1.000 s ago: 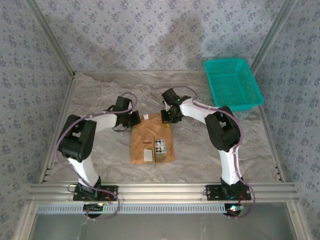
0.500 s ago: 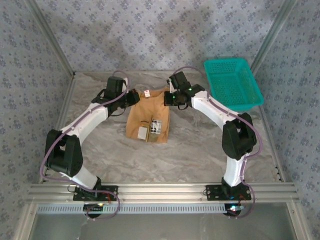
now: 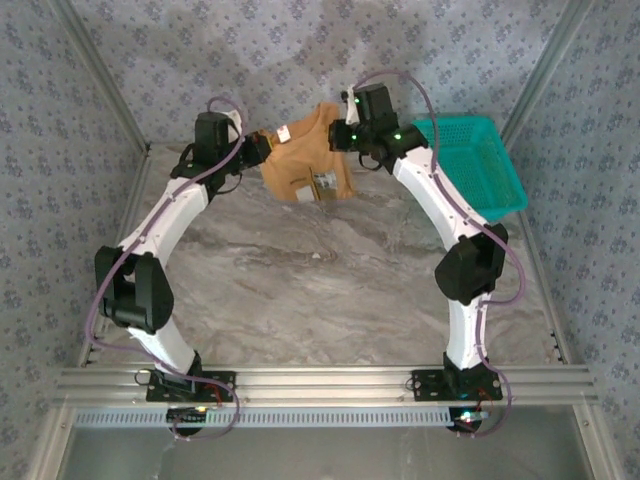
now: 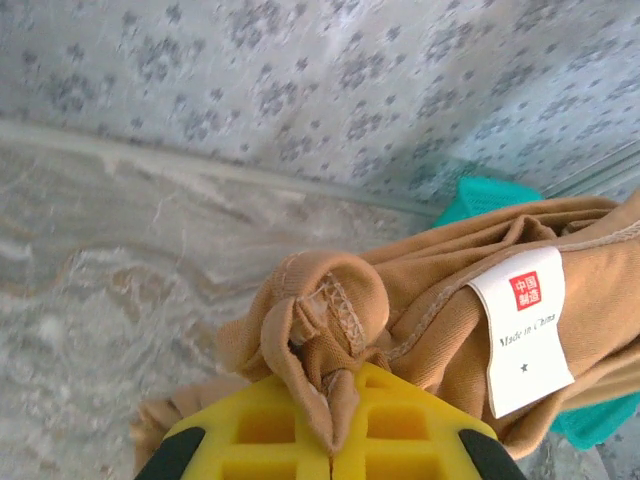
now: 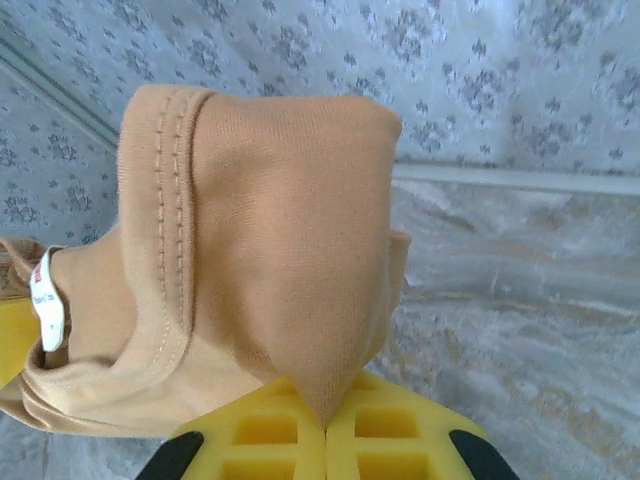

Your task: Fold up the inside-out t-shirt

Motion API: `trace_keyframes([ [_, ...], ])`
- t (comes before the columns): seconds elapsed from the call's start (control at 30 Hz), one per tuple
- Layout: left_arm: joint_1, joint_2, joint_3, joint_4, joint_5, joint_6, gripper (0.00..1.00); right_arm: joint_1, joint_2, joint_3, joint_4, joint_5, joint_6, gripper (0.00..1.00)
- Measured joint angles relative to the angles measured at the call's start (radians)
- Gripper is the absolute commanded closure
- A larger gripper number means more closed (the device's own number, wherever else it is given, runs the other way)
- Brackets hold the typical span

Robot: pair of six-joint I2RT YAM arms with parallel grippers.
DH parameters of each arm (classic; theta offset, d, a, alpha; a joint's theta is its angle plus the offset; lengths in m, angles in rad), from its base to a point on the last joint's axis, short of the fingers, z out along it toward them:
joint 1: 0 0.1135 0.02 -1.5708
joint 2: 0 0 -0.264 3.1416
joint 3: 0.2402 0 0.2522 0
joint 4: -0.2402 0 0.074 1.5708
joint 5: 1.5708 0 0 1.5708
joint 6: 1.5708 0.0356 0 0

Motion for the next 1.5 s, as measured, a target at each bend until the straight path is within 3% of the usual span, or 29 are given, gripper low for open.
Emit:
trace_keyframes([
  [0.1,-0.005,-0.052,-0.146,0.126,0.004,0.008,1.00,0.006,-0.024,-0.094,0.056,0.000,-0.025,0.94],
  [0.23,-0.043,-0.151,-0.459,0.246,-0.024,0.003,1.00,0.053,-0.121,-0.442,0.158,0.000,-0.040,0.95],
  [0.4,-0.156,-0.289,-0.789,0.283,-0.084,-0.031,1.00,0.173,-0.227,-0.838,0.228,0.031,-0.010,0.95],
  [0.57,-0.224,-0.481,-0.912,0.264,-0.157,-0.049,1.00,0.261,-0.355,-1.029,0.255,0.073,0.041,0.94],
  [0.67,-0.224,-0.526,-0.903,0.262,-0.195,-0.042,1.00,0.251,-0.399,-1.037,0.289,0.101,0.059,0.94],
  [0.8,-0.217,-0.468,-0.843,0.235,-0.227,-0.010,1.00,0.214,-0.378,-0.994,0.311,0.113,0.063,0.93],
  [1.13,-0.067,-0.155,-0.666,0.214,-0.207,0.047,1.00,0.142,-0.060,-0.666,0.293,0.091,0.058,0.95],
  [1.5,-0.054,0.027,-0.592,0.207,-0.208,0.064,1.00,0.105,0.154,-0.504,0.189,0.038,0.060,0.90],
])
